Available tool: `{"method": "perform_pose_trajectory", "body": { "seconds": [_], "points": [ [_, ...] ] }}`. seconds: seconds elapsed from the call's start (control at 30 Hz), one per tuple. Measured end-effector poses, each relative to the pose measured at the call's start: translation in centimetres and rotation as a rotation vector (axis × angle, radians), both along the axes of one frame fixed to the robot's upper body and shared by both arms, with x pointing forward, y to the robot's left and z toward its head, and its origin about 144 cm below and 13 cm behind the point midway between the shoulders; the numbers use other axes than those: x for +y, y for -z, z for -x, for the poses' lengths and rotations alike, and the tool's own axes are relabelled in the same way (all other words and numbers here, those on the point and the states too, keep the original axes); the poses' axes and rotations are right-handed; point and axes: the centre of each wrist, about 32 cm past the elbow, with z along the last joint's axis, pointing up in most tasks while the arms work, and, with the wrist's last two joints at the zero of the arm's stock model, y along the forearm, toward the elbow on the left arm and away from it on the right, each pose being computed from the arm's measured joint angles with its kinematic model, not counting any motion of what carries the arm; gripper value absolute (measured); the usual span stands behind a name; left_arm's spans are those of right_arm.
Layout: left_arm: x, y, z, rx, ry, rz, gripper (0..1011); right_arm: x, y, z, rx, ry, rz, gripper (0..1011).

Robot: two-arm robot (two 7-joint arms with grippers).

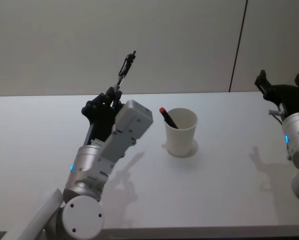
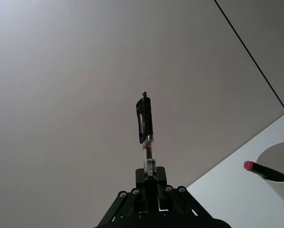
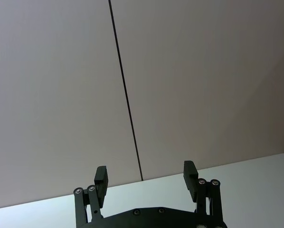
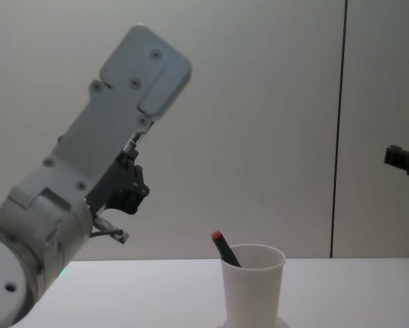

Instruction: Place the pen into the pen holder.

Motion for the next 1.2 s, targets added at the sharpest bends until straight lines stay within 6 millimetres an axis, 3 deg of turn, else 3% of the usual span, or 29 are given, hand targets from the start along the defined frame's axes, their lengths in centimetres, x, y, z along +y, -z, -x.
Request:
{"method": "perform_pose_trajectory", "body": {
  "seconds": [0.47, 1.2],
  "points": [
    [-0.4, 0.9, -0.3, -0.075, 0.009, -0.051, 137, 0.0, 0.0, 0.0, 0.000, 0.000, 0.000, 1002],
    [2.4, 2.2, -1.5, -0.197, 0.256, 0.024, 137, 0.0, 0.0, 0.0, 0.000, 0.000, 0.000, 1002]
  ]
}}
